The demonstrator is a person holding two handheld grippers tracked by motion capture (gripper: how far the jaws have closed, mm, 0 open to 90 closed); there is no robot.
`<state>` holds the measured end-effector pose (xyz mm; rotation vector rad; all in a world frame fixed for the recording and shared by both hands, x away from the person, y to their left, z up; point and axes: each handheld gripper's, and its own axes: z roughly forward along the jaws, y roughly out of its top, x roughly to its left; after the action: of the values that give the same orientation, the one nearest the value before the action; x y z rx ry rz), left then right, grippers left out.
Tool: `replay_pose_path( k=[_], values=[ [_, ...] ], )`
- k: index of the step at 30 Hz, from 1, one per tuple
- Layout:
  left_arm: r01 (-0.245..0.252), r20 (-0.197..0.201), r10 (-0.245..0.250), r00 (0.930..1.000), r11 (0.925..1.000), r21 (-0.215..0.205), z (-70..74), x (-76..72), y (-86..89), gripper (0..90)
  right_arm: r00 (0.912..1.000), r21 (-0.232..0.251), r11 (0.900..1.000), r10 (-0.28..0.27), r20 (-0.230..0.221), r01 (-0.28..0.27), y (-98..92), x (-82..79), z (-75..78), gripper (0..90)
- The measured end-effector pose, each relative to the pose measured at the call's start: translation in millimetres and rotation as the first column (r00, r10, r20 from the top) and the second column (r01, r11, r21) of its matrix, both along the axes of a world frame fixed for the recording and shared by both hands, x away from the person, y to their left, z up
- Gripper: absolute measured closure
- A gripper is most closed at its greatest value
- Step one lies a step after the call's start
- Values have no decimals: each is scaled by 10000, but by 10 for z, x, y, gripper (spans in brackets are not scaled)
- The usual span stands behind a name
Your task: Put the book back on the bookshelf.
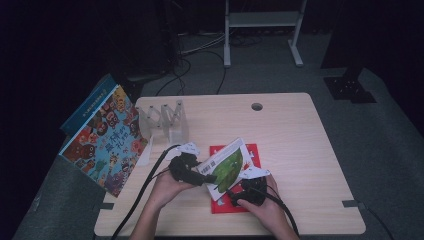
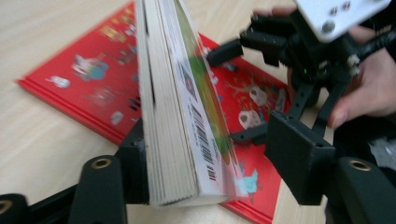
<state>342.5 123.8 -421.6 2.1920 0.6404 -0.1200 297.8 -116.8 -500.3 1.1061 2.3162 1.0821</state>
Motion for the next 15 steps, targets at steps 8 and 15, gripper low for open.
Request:
replay_pose_path(
  k=[8,15],
  values=[
    [114,372,-140,9992,9976,679,-27,-24,-56,632,9998,-73,9998,185,-58,-186,-21,12,15,27],
    [114,796,-178,9967,9967,799,37,-14,-31,685,9982,-128,9981,598,-78,-599,-127,48,48,124]
  ],
)
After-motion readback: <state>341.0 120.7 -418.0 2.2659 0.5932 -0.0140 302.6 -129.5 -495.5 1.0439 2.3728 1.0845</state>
